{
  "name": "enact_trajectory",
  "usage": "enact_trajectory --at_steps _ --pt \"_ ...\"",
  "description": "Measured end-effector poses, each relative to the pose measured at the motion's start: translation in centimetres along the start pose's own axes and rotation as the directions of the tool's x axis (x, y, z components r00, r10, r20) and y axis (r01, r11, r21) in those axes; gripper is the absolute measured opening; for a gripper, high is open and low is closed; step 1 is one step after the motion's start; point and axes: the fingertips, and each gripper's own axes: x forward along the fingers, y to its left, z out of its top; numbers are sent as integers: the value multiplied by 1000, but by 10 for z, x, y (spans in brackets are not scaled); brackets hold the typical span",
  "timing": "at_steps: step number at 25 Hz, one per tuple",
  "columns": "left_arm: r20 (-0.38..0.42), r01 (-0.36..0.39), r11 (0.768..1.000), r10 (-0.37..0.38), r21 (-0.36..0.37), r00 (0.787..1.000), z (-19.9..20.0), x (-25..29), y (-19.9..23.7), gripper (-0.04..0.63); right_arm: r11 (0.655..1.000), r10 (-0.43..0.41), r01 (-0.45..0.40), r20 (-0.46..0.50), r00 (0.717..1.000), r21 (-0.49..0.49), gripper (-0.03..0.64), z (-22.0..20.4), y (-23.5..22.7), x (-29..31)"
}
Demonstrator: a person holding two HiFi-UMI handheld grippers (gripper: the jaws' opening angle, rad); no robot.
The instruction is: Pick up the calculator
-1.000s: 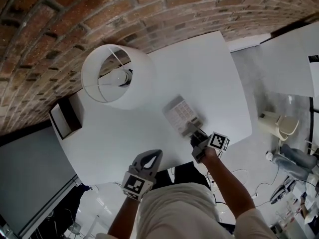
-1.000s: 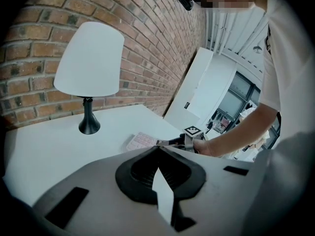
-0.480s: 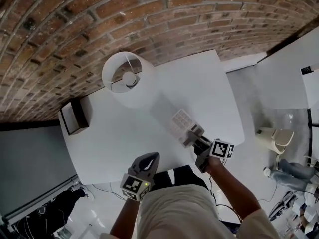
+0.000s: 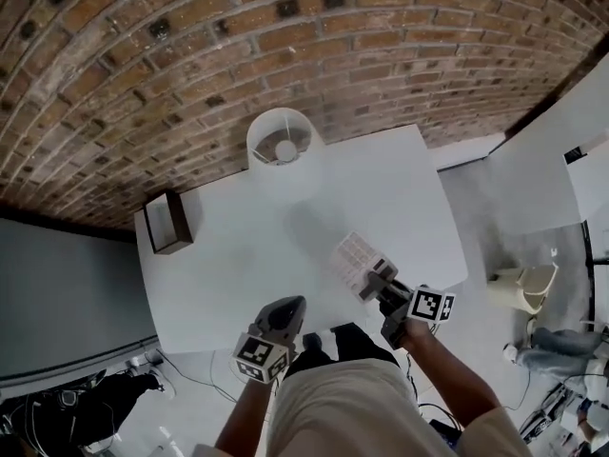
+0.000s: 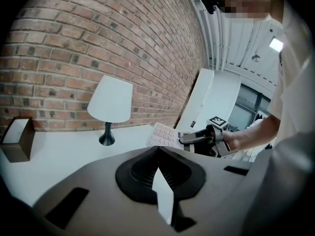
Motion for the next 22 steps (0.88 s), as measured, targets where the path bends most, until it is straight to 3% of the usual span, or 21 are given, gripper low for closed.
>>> enact_trajectory --at_steps 7,17,22 --pt "42 30 999 -29 -29 999 -16 -62 -11 14 999 -28 29 51 998 -30 109 -50 41 -29" --pt "86 81 997 -82 11 993 -32 -145 -32 14 997 13 -2 146 989 -75 108 -120 97 -73" --pt "96 109 994 -111 33 989 -30 -165 -50 14 997 6 11 198 980 -81 109 -133 111 -104"
